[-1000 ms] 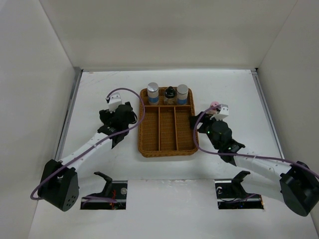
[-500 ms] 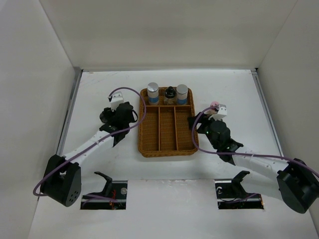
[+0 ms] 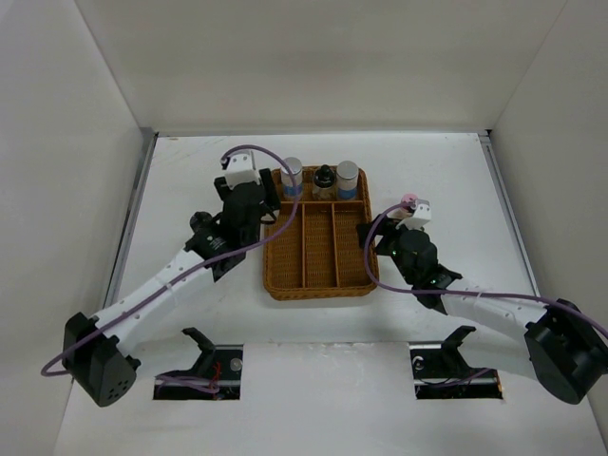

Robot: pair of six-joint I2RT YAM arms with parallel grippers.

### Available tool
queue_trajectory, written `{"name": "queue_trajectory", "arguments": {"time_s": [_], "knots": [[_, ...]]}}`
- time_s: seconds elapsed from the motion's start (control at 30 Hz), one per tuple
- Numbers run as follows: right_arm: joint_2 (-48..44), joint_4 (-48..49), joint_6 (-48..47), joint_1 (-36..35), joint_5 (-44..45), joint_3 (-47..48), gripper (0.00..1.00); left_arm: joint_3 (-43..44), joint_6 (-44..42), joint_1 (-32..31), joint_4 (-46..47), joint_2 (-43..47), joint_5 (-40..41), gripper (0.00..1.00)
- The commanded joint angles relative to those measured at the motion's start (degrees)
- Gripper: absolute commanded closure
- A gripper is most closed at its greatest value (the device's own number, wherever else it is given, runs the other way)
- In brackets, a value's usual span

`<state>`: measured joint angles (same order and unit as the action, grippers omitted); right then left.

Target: Organize the condiment bottles

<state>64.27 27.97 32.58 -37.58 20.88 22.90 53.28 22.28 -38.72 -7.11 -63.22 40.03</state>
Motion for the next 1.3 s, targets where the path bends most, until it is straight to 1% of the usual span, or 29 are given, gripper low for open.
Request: {"name": "queue_trajectory", "arguments": {"time_s": [0.0, 0.17, 0.3, 0.47, 0.53, 0.63, 0.7, 0.87, 0.93, 1.03, 1.1, 1.17, 1.27], "knots": [[-0.63, 3.85, -0.06, -0.43, -0.06, 1.36, 0.17, 3.5, -1.19, -2.28, 7.72, -4.7, -0.92, 0.62], [-1.16, 3.76, 0.12, -0.34, -0.49, 0.92, 0.17, 5.52, -0.58, -2.89, 11.68, -12.61, -3.9, 0.62], [-1.25, 3.94, -0.15, -0.43, -0.23, 0.92, 0.16, 5.79, -0.48, -2.37, 13.79, -16.84, -4.0, 0.62], [-0.99, 4.02, -0.58, -0.43, -0.23, 1.28, 0.16, 3.42, 0.3, -1.93, 17.21, -20.44, -5.4, 0.6], [-0.55, 4.03, -0.06, -0.43, -0.75, 1.19, 0.16, 2.45, 0.65, -1.93, 18.1, -21.76, -6.19, 0.57], [-0.72, 3.59, -0.58, -0.43, -0.32, 1.54, 0.16, 0.96, 1.01, -2.02, 19.42, -23.26, -6.28, 0.48], [-0.99, 3.94, -0.5, -0.43, -0.23, 1.19, 0.16, 0.69, 1.18, -1.93, 19.07, -23.88, -5.93, 0.44], [-2.04, 3.59, -0.67, -0.43, -0.06, 1.1, 0.16, -0.01, 1.18, -1.58, 18.89, -24.14, -5.75, 0.38], [-2.13, 3.76, -0.15, -0.43, -0.32, 0.75, 0.16, 0.16, 1.01, -1.66, 18.54, -23.79, -5.84, 0.32], [-2.13, 3.32, -0.67, -0.43, -0.06, 1.1, 0.15, 0.16, 0.39, -2.28, 18.54, -21.08, -5.32, 0.21], [-2.22, 3.76, -0.76, -0.43, 0.12, 0.92, 0.15, 0.25, 0.13, -2.63, 17.75, -18.09, -4.88, 0.16], [-1.69, 3.33, -0.23, -0.43, -0.58, 1.1, 0.15, 0.51, -0.66, -2.81, 15.74, -14.67, -3.91, 0.15], [-2.48, 3.24, -0.85, -0.43, -0.06, 1.19, 0.15, -0.89, -1.01, -2.37, 12.14, -9.04, -0.32, 0.15]]}}
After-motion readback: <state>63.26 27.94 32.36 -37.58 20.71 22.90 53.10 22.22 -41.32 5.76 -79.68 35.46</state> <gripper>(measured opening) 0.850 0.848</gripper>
